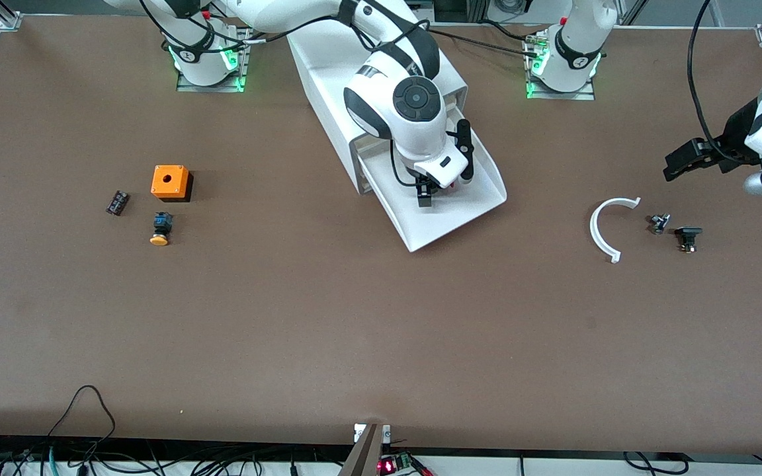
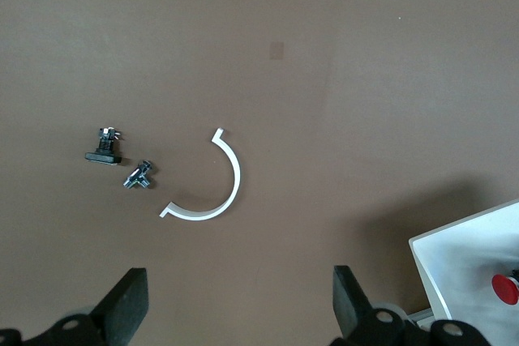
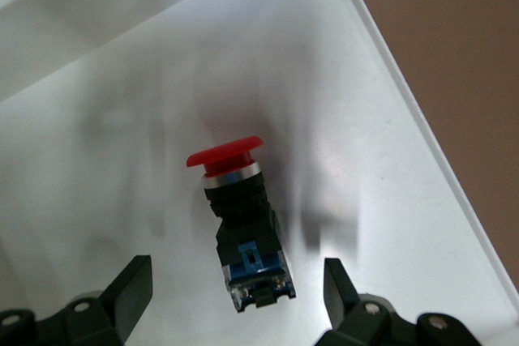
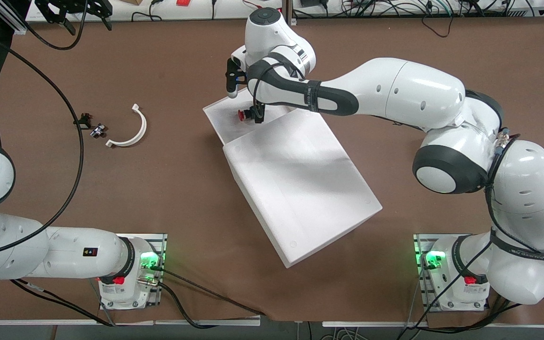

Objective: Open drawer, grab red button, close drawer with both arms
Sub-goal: 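Grasp the red button with the right gripper and lift it out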

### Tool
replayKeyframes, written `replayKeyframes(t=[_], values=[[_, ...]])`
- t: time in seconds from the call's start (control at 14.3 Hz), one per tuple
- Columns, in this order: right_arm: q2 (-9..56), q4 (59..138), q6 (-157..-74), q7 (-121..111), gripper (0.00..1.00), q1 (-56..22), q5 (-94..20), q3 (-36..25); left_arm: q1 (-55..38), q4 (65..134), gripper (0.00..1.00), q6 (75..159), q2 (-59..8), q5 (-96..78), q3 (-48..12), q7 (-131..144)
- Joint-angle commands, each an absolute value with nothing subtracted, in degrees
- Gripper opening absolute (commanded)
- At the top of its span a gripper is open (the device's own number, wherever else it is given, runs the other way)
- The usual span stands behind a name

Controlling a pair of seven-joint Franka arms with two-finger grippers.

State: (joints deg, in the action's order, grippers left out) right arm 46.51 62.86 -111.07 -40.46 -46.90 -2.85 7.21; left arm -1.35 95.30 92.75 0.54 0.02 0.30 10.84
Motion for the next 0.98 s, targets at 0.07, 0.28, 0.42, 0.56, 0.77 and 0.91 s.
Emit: replayKeyframes(t=[0.07, 0.28, 0.42, 0.56, 0.77, 0.91], values=[[48.51, 60.47, -110.31, -41.13, 0.92, -47.02, -2.02, 7.21, -1.05, 94.13, 1.00, 91.41, 0.26, 1.32, 0.44, 11.69], [48.52, 60.47, -110.04, -41.13, 0.92, -47.02, -1.93, 7.21, -1.05, 94.13, 1.00, 91.58, 0.26, 1.32, 0.44, 11.60], [48.52, 60.47, -110.65, -41.13, 0.87, -47.02, -1.67, 7.29, -1.05, 94.13, 1.00, 91.58, 0.26, 1.32, 0.44, 11.60], [48.69, 60.38, -110.83, -40.87, 0.80, -47.28, -1.67, 7.29, -1.05, 94.13, 1.00, 91.67, 0.26, 1.32, 0.44, 11.51], [48.78, 60.38, -110.83, -40.61, 0.80, -47.90, -1.67, 7.21, -1.05, 94.22, 1.00, 91.67, 0.26, 1.32, 0.44, 11.34], [48.78, 60.38, -110.92, -40.61, 0.80, -47.90, -1.58, 7.21, -1.05, 94.22, 1.00, 91.67, 0.26, 1.32, 0.44, 11.34]])
